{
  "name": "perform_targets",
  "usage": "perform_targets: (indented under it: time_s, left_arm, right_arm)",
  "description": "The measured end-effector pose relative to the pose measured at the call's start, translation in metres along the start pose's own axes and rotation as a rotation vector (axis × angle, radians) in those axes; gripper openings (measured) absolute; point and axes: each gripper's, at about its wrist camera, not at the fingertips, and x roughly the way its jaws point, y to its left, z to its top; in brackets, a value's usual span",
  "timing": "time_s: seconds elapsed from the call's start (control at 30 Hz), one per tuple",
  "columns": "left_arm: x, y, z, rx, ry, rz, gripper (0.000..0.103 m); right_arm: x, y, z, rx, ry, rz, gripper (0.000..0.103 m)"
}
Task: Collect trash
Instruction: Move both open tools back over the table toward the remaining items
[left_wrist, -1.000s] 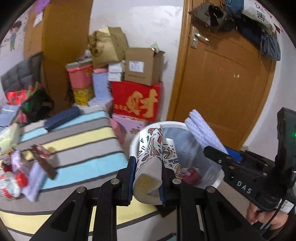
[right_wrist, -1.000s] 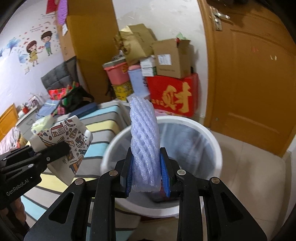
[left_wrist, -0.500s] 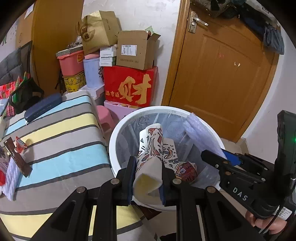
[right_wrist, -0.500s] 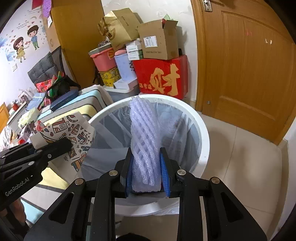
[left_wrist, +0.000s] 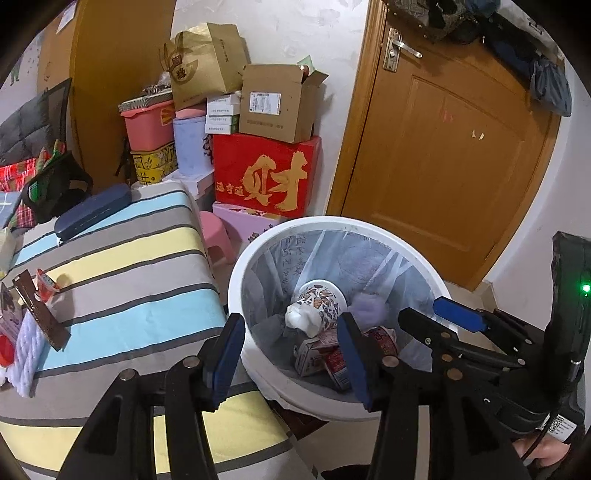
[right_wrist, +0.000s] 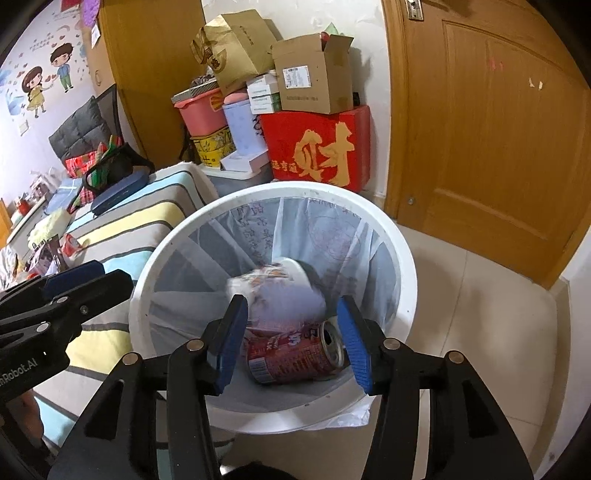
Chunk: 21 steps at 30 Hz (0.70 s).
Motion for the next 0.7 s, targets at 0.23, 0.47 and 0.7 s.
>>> perform_targets:
  time_s: [0.23, 0.47, 0.7]
  left_arm:
    - [-0.02, 0.006, -0.005, -0.001, -0.026, 0.025, 0.052]
    - [-0.045, 0.015, -0.008, -0.022, -0.064, 0.061, 0.052]
    - [-0.07, 0.029, -0.016, -0.03, -0.097, 0.084, 0.052]
  right_arm:
    - [-0.01, 0.007, 0.002, 0.006, -0.032, 0.01, 0.052]
    - [-0.022, 0.023, 0.005, -0.015, -0.073, 0.031, 0.052]
    - [-0.029, 0.04, 0.005, -0.035, -0.101, 0.052, 0.052]
